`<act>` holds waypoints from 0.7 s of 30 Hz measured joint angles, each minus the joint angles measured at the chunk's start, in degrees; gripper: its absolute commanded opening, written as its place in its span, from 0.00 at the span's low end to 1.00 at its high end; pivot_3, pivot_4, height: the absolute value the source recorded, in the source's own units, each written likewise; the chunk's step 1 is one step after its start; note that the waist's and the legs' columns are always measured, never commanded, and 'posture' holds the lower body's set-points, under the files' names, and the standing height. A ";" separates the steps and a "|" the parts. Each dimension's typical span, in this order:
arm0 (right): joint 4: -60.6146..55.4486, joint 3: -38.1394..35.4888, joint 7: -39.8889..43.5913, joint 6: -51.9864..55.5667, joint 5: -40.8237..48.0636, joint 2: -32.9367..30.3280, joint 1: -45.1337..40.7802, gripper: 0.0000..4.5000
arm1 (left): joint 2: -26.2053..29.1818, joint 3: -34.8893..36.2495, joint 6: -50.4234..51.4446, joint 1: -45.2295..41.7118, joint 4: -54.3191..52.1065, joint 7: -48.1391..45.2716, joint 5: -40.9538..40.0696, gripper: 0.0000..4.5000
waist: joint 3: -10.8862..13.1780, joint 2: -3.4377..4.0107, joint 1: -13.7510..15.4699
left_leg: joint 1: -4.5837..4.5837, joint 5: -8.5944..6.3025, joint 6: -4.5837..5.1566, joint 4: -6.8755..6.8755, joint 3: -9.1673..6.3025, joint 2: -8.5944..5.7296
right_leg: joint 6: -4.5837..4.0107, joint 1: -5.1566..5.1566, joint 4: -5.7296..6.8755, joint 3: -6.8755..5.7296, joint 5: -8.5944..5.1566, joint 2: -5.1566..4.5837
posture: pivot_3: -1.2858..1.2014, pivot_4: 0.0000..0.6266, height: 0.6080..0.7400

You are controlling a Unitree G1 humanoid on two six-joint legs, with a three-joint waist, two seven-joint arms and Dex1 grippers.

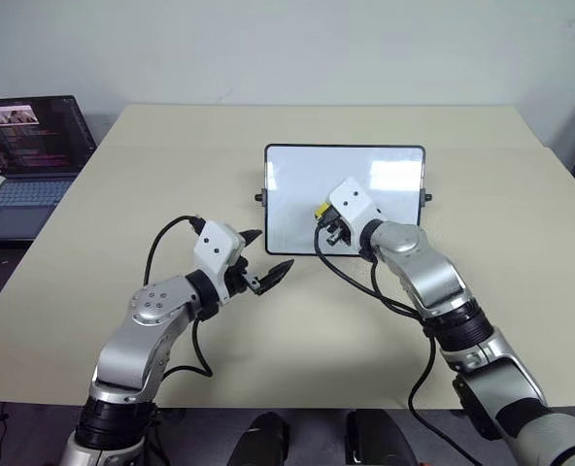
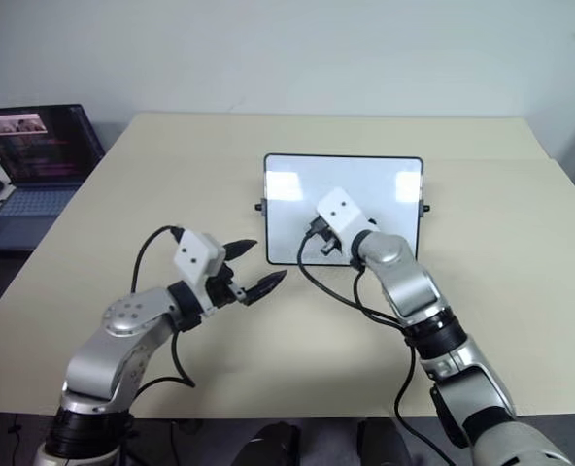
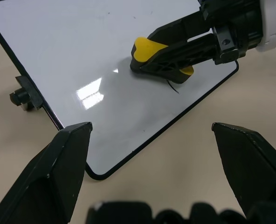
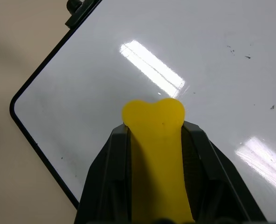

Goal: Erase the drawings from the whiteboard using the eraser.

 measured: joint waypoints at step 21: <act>6.54 -0.41 0.78 -10.13 -6.19 -4.57 -1.86 0.24 | 0.82 0.16 1.24 -0.28 -0.17 0.27 -0.34 1.00 | 0.00 0.00 0.03 | 0.01 0.00 0.00 0.02 0.01 -0.01 | 0.00 0.01 0.03 0.00 0.00 0.00 | 0.52 0.24 1.00</act>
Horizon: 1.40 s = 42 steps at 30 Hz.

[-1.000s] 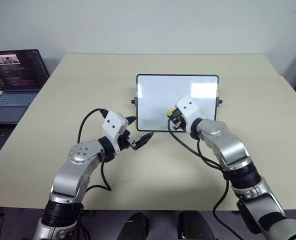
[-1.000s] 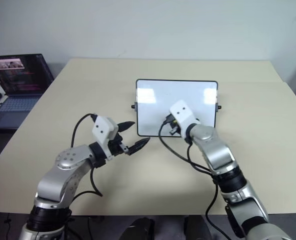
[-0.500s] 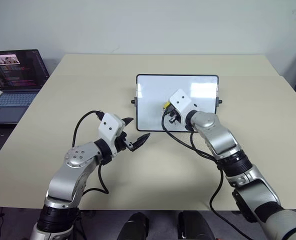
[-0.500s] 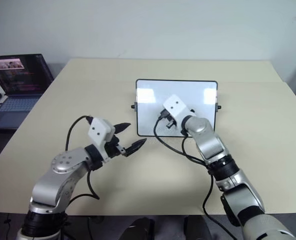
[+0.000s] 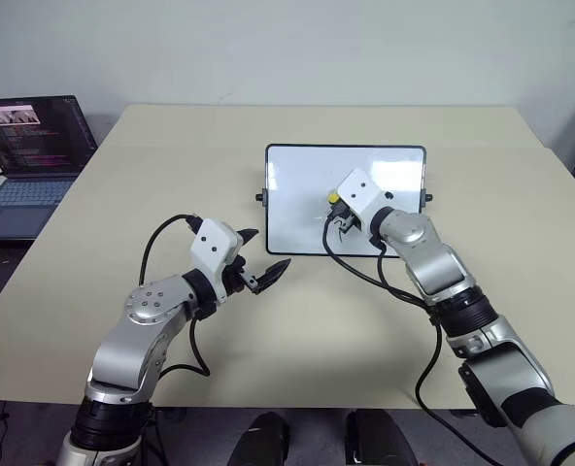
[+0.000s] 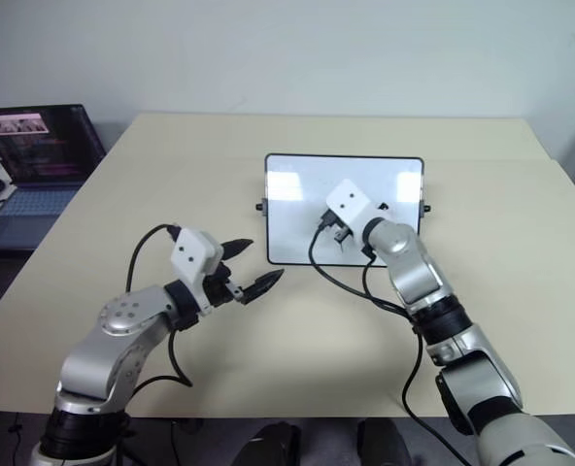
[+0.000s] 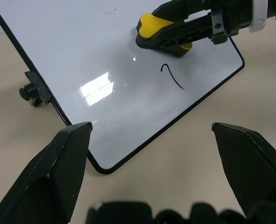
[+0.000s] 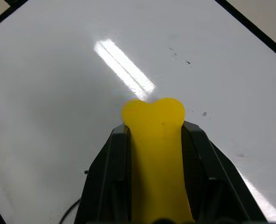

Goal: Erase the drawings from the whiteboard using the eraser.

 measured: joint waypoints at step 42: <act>-6.99 4.12 7.52 -7.26 -10.50 -3.27 12.88 0.24 | 0.20 0.07 0.00 0.43 -0.07 0.06 -0.02 1.00 | -0.03 -0.04 0.01 | 0.20 0.01 0.00 0.05 0.02 0.02 | 0.00 0.15 0.13 0.04 0.00 0.03 | 0.52 0.24 1.00</act>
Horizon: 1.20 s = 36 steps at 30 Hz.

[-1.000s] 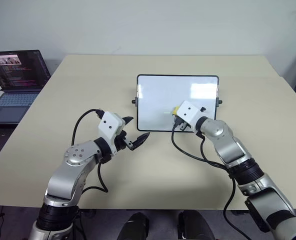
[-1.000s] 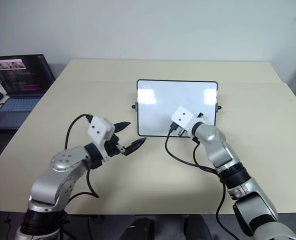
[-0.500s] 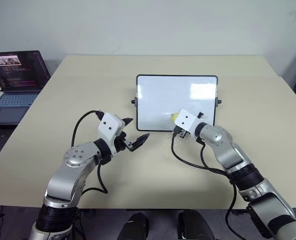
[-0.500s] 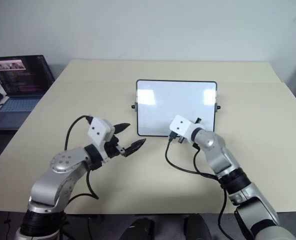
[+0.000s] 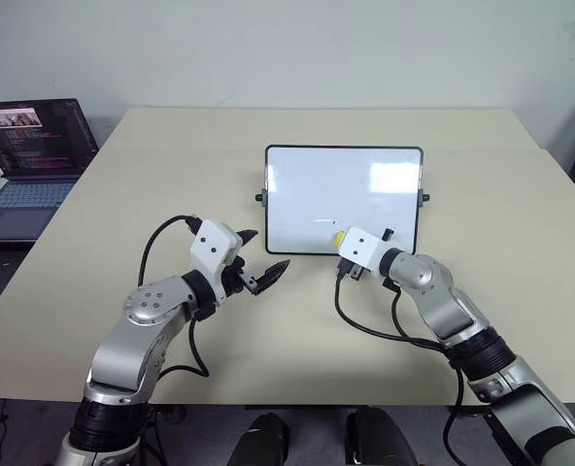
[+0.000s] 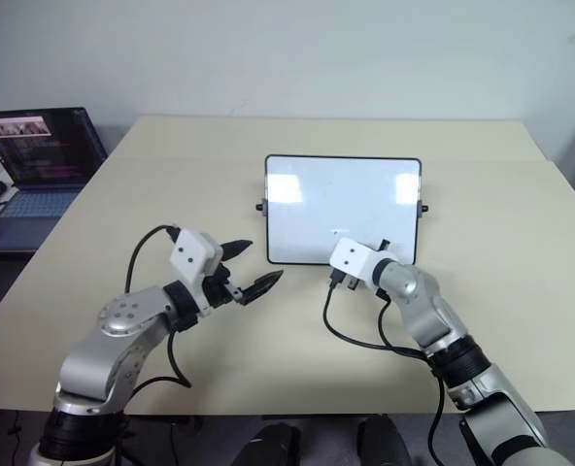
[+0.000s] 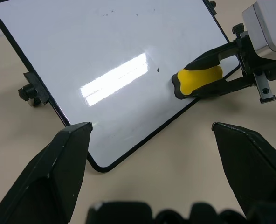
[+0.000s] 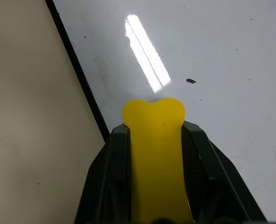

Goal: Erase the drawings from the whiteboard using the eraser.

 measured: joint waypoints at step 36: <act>2.13 -1.12 -4.69 4.15 -0.68 4.88 -5.89 0.24 | -0.14 -0.01 0.22 0.10 -1.73 1.04 -0.03 1.00 | 0.01 0.00 -0.01 | -0.12 0.00 -0.02 -0.06 -0.02 0.00 | -0.01 -0.10 -0.09 -0.02 0.00 -0.01 | 0.52 0.24 1.00</act>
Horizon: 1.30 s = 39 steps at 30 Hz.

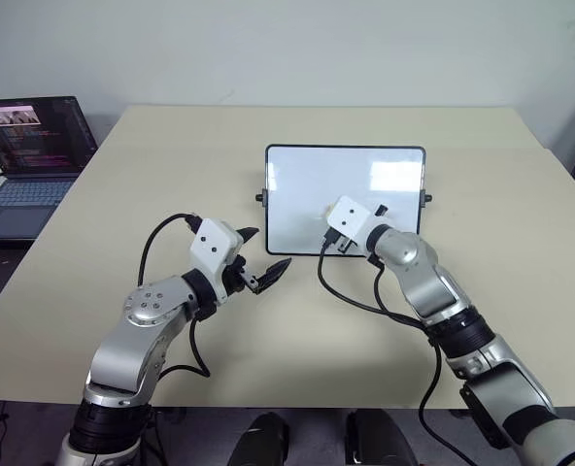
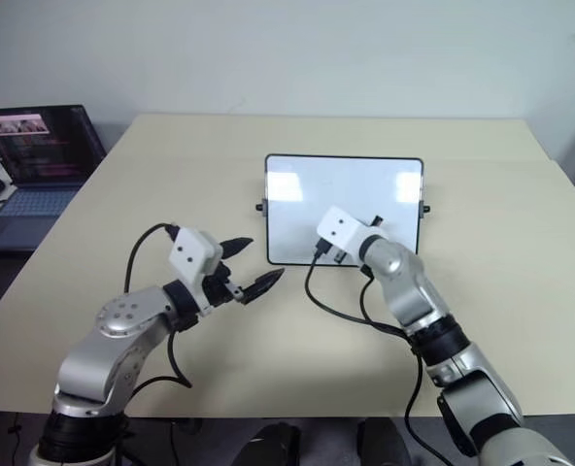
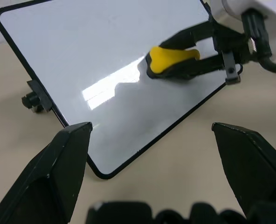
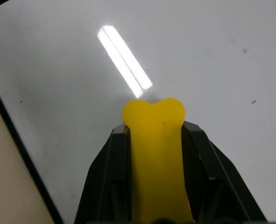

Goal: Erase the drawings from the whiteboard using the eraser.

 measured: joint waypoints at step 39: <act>-18.05 -9.45 6.14 28.16 4.53 2.26 2.99 0.24 | 0.00 -0.07 -0.08 -0.23 0.34 -1.25 -0.03 1.00 | 0.01 0.00 -0.01 | -0.02 0.00 0.00 -0.01 -0.02 0.02 | 0.00 -0.03 0.00 0.00 0.00 -0.01 | 0.52 0.24 1.00</act>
